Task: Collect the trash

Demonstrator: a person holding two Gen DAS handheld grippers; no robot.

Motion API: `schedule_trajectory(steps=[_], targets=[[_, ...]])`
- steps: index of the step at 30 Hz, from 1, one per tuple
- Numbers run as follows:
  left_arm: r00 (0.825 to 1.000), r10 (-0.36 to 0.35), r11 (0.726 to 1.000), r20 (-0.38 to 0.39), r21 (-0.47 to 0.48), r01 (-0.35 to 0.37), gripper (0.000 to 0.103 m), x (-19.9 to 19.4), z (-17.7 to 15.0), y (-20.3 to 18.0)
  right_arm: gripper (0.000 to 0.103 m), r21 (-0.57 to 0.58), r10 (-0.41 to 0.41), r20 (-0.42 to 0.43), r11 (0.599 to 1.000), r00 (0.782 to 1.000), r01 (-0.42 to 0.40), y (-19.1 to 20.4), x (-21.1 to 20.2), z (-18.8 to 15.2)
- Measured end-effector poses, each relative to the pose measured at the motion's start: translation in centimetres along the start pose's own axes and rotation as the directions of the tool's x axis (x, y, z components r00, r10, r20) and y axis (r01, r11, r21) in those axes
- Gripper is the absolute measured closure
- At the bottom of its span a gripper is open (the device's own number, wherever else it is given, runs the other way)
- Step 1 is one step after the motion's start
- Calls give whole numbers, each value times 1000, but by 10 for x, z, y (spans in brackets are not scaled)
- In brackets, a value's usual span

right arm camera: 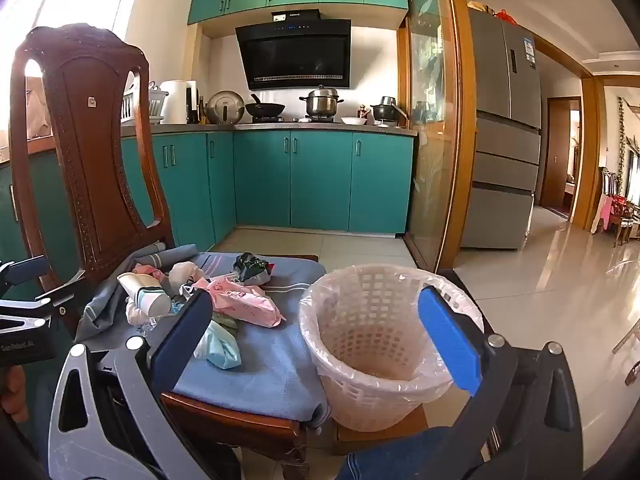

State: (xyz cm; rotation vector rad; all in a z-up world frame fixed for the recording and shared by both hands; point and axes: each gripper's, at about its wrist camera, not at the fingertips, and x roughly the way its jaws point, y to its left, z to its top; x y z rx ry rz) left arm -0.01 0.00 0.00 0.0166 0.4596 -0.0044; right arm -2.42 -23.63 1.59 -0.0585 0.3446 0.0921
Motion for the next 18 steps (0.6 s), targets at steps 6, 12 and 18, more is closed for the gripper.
schedule_trajectory(steps=[6,12,18], targets=[[1000,3,1000,-11,-11,-4,3,2,1,1,2,-12,-5,7,1000,1000,5,3,1,0],[1000,0,1000,-11,-20,0,3,5,-3,3,2,-29,-2,9,1000,1000,2,9,-1,1],[1000,-2,1000,-6,-14,2,3,6,-8,3,2,-43,-2,4,999,1000,2,9,0,0]])
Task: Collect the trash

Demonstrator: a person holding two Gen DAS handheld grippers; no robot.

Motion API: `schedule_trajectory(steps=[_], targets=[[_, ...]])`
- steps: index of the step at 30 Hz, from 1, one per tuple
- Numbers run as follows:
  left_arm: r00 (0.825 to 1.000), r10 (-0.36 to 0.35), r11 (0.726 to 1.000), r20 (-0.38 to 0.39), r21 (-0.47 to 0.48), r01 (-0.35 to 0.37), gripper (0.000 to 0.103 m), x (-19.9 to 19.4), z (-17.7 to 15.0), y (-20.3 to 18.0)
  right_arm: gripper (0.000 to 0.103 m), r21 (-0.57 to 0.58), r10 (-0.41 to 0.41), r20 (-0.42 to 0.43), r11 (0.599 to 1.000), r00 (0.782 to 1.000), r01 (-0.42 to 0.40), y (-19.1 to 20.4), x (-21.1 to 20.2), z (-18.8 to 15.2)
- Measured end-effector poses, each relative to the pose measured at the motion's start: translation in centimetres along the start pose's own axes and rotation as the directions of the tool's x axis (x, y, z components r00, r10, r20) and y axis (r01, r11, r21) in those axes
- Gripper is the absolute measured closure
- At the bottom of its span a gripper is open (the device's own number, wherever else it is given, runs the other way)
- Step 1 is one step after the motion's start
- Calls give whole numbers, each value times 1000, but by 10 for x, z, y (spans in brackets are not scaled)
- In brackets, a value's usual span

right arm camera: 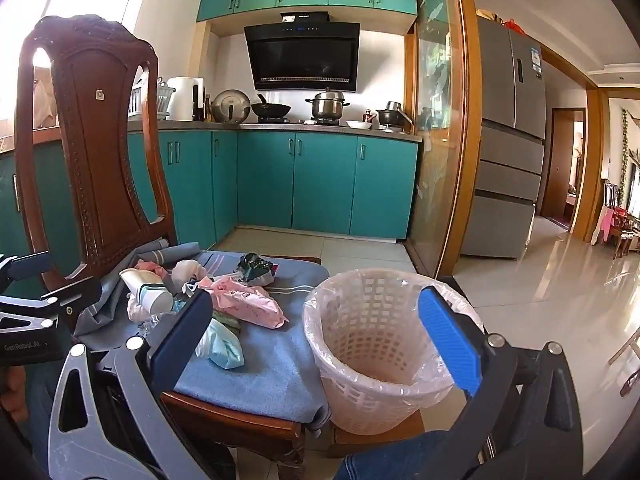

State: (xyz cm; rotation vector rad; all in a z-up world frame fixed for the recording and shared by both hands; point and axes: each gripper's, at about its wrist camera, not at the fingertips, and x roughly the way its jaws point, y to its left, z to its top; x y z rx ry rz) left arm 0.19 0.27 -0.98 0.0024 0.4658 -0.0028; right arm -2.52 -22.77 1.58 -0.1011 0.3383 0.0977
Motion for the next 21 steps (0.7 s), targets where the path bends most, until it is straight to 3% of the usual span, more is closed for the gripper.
schedule_trajectory(steps=[21], targets=[[1000,-7,1000,-8,8,7,3,-7,-1,-5,2,3,4,-7,1000,1000,-4,3,1,0]])
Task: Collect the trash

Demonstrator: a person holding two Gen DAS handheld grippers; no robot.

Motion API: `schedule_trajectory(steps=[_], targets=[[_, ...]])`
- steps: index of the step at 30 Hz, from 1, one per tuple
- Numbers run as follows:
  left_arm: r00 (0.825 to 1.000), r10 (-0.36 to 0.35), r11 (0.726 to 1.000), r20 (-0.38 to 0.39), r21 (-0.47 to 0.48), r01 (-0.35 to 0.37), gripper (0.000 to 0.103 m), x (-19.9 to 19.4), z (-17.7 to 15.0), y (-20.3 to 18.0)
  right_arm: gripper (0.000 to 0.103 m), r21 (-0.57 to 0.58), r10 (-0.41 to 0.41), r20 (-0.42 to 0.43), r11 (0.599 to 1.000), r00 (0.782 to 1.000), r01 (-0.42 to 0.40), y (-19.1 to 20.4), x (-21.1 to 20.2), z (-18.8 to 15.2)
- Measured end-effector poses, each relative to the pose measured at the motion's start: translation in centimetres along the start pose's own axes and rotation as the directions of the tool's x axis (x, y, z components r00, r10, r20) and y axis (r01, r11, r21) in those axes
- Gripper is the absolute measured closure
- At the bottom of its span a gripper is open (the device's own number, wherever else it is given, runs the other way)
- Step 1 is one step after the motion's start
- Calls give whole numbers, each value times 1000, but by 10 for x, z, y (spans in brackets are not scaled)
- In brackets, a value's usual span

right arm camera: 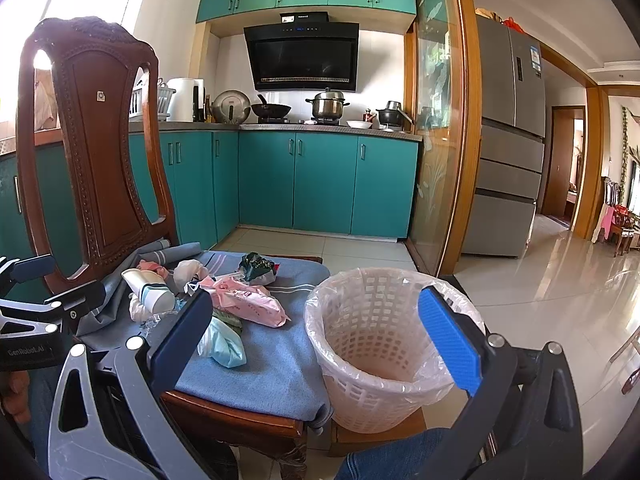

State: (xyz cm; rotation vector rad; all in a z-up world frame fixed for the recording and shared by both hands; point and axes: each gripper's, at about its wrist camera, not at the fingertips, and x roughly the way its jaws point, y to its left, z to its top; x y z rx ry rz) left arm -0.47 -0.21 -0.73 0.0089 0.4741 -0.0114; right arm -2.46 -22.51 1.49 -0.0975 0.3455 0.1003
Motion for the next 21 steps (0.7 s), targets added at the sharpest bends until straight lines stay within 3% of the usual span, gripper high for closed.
schedule_trajectory(steps=[21], targets=[[1000,0,1000,-10,5,0,3,3,0,-4,2,-1,-7,14,1000,1000,7,-2,-6,0]])
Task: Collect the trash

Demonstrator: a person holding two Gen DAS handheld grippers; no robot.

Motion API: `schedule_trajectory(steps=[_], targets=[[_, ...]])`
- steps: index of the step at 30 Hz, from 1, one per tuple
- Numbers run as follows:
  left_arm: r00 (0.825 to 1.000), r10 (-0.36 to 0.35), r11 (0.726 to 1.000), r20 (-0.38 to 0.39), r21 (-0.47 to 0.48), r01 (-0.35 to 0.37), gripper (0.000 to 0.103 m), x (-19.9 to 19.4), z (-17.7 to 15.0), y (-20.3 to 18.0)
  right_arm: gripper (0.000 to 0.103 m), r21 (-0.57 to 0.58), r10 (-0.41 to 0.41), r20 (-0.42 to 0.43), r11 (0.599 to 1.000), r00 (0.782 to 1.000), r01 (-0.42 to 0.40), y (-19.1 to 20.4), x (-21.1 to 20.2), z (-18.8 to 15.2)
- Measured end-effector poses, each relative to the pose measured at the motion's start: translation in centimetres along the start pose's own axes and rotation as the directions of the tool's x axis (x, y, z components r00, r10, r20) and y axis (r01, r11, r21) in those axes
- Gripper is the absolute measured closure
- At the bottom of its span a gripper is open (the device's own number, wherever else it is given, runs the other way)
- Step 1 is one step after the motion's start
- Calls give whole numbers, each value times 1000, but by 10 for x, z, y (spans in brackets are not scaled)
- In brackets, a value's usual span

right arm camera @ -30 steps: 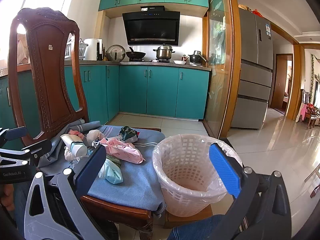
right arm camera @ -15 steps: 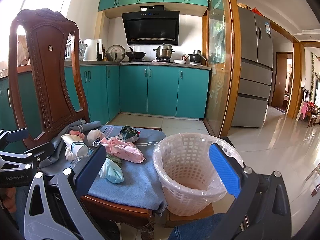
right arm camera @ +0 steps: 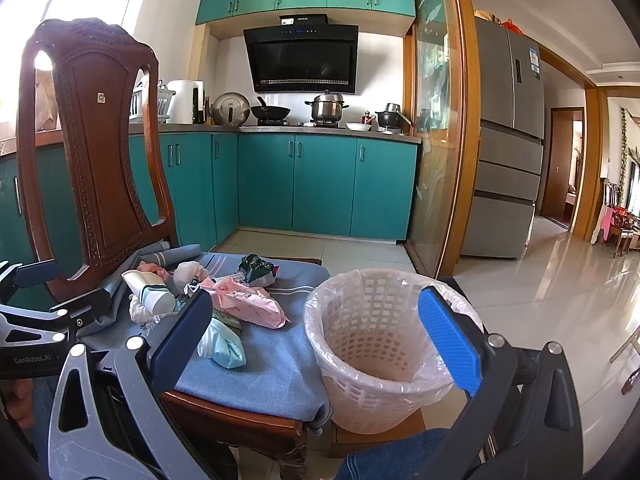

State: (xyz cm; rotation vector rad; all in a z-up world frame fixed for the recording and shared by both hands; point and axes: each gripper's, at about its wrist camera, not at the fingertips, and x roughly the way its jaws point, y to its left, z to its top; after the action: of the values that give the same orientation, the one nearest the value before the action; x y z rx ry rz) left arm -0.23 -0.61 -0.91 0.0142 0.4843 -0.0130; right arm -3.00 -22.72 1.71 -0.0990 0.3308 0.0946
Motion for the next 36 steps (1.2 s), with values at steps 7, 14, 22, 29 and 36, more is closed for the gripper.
schedule_trajectory(steps=[7,14,22,29,36], targets=[[1000,-1,1000,0,0,1,3,0,1,0,2,-2,0,2,1000,1000,0,0,0,0],[1000,-1,1000,-2,-1,1,3,0,1,0,2,-3,0,2,1000,1000,0,0,-1,0],[1000,-1,1000,-1,-1,1,3,0,1,1,2,-3,-1,4,1000,1000,1,0,-1,0],[1000,-2,1000,-3,1,2,3,-2,-1,-2,2,-5,1,2,1000,1000,-1,1,-1,-1],[1000,-1,1000,-2,0,1,3,-2,-1,-2,2,-5,0,2,1000,1000,0,1,-2,-1]])
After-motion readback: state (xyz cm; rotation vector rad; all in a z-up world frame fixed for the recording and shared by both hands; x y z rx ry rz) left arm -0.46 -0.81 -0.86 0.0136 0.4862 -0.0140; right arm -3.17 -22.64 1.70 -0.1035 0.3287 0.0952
